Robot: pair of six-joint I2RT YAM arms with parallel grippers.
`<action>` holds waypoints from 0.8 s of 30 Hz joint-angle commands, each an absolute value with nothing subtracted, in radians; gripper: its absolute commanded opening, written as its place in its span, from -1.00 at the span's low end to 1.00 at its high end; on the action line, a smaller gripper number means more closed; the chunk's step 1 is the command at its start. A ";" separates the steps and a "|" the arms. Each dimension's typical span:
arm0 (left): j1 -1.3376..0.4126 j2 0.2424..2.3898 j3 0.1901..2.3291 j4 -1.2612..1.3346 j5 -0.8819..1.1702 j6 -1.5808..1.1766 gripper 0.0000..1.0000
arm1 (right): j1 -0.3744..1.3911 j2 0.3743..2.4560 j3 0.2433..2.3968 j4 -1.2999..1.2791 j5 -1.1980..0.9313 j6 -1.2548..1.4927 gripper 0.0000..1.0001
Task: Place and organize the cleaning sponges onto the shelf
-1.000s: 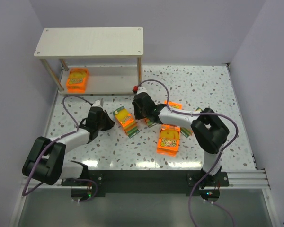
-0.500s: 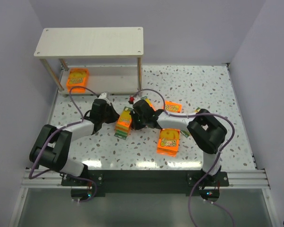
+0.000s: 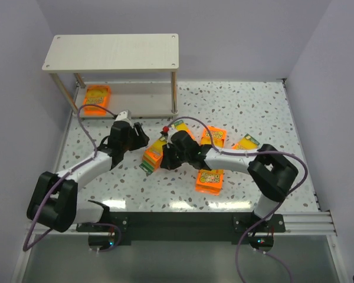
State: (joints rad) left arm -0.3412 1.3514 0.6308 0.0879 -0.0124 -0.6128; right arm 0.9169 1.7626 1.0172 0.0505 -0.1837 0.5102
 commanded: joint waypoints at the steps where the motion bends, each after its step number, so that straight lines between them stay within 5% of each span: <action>1: -0.345 1.220 0.623 0.006 -0.164 -0.643 0.26 | 0.914 1.629 0.964 0.055 -0.170 0.514 -1.00; 6: -0.344 1.022 0.586 -0.081 -0.154 -0.713 0.45 | 0.916 1.435 0.826 0.003 -0.120 0.520 -0.87; 9: -0.345 0.960 0.526 -0.084 -0.051 -0.787 0.46 | 0.916 1.306 0.767 -0.063 -0.078 0.538 -0.12; 12: -0.345 0.937 0.456 -0.057 0.046 -0.892 0.41 | 0.916 1.198 0.727 -0.118 -0.023 0.564 0.16; 24: -0.367 0.905 0.344 0.090 0.089 -1.195 0.22 | 0.916 1.035 0.638 -0.219 0.069 0.611 0.36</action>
